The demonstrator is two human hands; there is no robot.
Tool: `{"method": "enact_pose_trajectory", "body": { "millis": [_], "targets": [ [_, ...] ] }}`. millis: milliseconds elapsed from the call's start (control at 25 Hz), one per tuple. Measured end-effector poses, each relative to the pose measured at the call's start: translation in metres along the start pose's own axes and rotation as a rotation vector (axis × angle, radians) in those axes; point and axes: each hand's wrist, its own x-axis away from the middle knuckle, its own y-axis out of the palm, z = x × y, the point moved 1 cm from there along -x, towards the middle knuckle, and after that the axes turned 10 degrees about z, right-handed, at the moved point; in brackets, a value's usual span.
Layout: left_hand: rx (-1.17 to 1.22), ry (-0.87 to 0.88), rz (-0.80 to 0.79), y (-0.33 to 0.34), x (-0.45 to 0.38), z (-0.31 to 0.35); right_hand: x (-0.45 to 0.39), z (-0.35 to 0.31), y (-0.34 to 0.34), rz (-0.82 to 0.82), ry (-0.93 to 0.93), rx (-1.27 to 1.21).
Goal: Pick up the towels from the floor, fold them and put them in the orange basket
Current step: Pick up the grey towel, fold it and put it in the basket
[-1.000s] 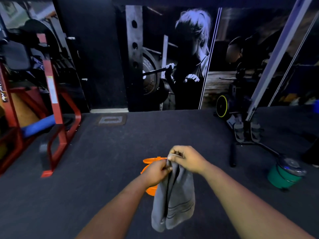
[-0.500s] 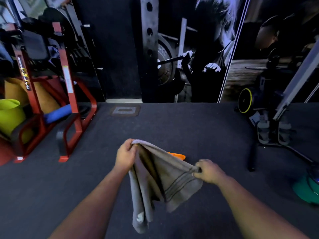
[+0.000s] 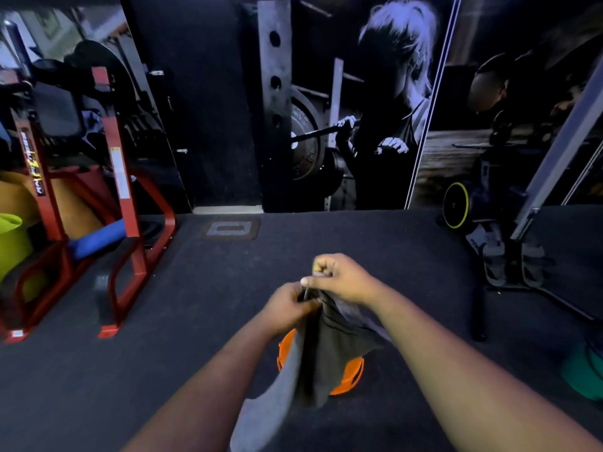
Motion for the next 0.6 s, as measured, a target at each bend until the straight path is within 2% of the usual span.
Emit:
{"method": "enact_pose_trajectory", "body": {
  "millis": [80,160,200,280,360,440,520,600],
  "targets": [
    [0.209,-0.041,-0.017,0.001,-0.008,0.007,-0.002,0.004,-0.002,0.122,0.033,-0.097],
    [0.363,-0.069,0.064,-0.001,-0.012,0.011,0.012,0.017,-0.004,0.209,0.13,-0.207],
    [0.445,-0.078,0.112,-0.002,-0.012,0.015,0.023,0.028,-0.001,0.196,0.186,-0.214],
    [0.523,-0.084,0.167,-0.004,-0.016,0.023,0.049,0.046,0.015,0.058,0.323,-0.147],
    [0.476,-0.043,0.18,-0.006,-0.02,0.031,0.069,0.069,0.035,-0.007,0.34,0.048],
    [0.408,-0.01,0.208,-0.012,-0.026,0.033,0.077,0.082,0.044,0.111,0.308,0.186],
    [0.305,0.03,0.222,-0.021,-0.031,0.029,0.074,0.079,0.041,0.287,0.363,0.083],
    [0.193,0.047,0.162,-0.028,-0.031,0.026,0.067,0.061,0.032,0.422,0.419,-0.099]
  ]
}}
